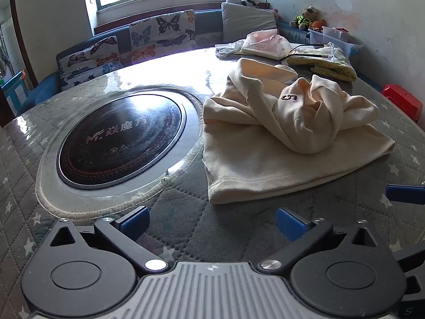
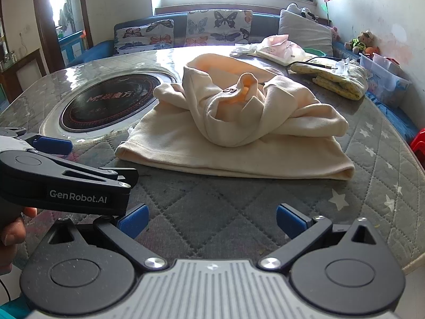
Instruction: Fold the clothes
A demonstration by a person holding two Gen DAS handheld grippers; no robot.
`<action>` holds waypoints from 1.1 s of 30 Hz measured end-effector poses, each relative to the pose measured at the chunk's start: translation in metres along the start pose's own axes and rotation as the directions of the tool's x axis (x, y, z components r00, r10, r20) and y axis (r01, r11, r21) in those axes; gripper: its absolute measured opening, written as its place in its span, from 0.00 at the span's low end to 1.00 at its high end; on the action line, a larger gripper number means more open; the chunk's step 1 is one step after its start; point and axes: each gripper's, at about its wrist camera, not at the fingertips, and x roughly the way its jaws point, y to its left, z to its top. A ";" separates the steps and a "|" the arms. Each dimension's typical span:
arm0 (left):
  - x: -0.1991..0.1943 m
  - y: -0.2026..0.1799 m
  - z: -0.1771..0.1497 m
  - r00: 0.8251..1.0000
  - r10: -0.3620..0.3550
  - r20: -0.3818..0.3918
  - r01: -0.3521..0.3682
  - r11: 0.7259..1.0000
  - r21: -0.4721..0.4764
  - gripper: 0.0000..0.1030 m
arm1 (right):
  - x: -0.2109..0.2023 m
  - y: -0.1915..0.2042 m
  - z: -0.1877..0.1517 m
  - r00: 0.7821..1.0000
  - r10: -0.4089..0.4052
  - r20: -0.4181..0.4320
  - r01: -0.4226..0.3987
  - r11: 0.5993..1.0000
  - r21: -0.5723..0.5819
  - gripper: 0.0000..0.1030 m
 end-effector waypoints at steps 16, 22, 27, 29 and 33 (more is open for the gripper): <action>0.012 -0.004 0.010 1.000 -0.007 -0.020 0.008 1.000 0.011 1.00 | 0.011 -0.010 0.007 1.000 -0.001 -0.017 0.002 1.000 0.023 1.00; 0.015 -0.005 0.014 1.000 -0.008 -0.025 0.008 1.000 0.015 1.00 | 0.014 -0.013 0.009 1.000 -0.002 -0.017 0.002 0.999 0.032 1.00; 0.019 -0.006 0.018 0.999 -0.009 -0.031 0.010 1.000 0.014 1.00 | 0.017 -0.015 0.013 1.000 -0.001 -0.021 0.002 0.999 0.037 1.00; 0.021 -0.006 0.020 0.999 -0.010 -0.035 0.011 1.000 0.014 1.00 | 0.018 -0.016 0.014 1.000 -0.001 -0.022 0.002 0.999 0.039 1.00; 0.024 -0.007 0.023 0.999 -0.011 -0.040 0.012 1.000 0.014 1.00 | 0.021 -0.018 0.017 1.000 -0.001 -0.026 0.002 0.999 0.043 1.00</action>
